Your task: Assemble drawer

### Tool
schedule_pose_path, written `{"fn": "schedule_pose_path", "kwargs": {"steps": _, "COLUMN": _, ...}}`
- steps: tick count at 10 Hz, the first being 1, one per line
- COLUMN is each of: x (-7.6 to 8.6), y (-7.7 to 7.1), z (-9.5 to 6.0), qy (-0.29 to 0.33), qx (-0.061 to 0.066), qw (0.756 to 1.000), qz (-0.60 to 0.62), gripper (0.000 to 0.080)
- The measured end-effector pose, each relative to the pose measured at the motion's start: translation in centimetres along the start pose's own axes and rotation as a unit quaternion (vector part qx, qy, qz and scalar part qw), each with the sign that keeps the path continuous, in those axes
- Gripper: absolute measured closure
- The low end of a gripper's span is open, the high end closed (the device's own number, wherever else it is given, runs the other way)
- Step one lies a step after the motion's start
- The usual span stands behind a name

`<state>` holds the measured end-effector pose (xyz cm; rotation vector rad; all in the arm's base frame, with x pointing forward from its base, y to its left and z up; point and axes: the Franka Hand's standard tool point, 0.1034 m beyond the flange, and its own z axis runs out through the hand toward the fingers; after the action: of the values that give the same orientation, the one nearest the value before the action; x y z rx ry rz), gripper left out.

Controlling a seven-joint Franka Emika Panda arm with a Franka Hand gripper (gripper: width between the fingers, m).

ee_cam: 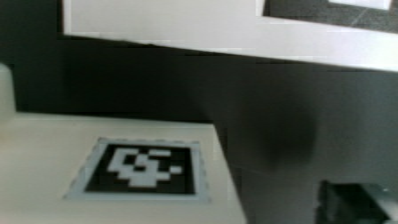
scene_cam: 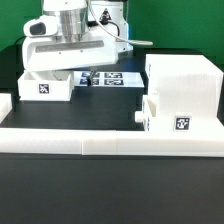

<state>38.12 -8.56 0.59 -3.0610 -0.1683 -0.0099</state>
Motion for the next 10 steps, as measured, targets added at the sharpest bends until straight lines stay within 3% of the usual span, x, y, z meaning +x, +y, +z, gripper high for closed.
{"fn": "schedule_pose_path", "kwargs": {"steps": 1, "x": 0.00, "y": -0.01, "z": 0.00, "qy": 0.000, "qx": 0.000, "qw": 1.000, "qz": 0.000, "gripper": 0.0444}}
{"fn": "schedule_pose_path", "kwargs": {"steps": 2, "x": 0.00, "y": -0.01, "z": 0.00, "qy": 0.000, "qx": 0.000, "qw": 1.000, "qz": 0.000, "gripper": 0.0444}}
{"fn": "schedule_pose_path", "kwargs": {"steps": 3, "x": 0.00, "y": 0.00, "z": 0.00, "qy": 0.000, "qx": 0.000, "qw": 1.000, "qz": 0.000, "gripper": 0.0593}}
{"fn": "schedule_pose_path", "kwargs": {"steps": 4, "x": 0.00, "y": -0.01, "z": 0.00, "qy": 0.000, "qx": 0.000, "qw": 1.000, "qz": 0.000, "gripper": 0.0593}}
{"fn": "schedule_pose_path", "kwargs": {"steps": 5, "x": 0.07, "y": 0.02, "z": -0.06, "qy": 0.001, "qx": 0.000, "qw": 1.000, "qz": 0.000, "gripper": 0.0751}}
{"fn": "schedule_pose_path", "kwargs": {"steps": 10, "x": 0.12, "y": 0.04, "z": -0.12, "qy": 0.002, "qx": -0.001, "qw": 1.000, "qz": 0.000, "gripper": 0.0754}}
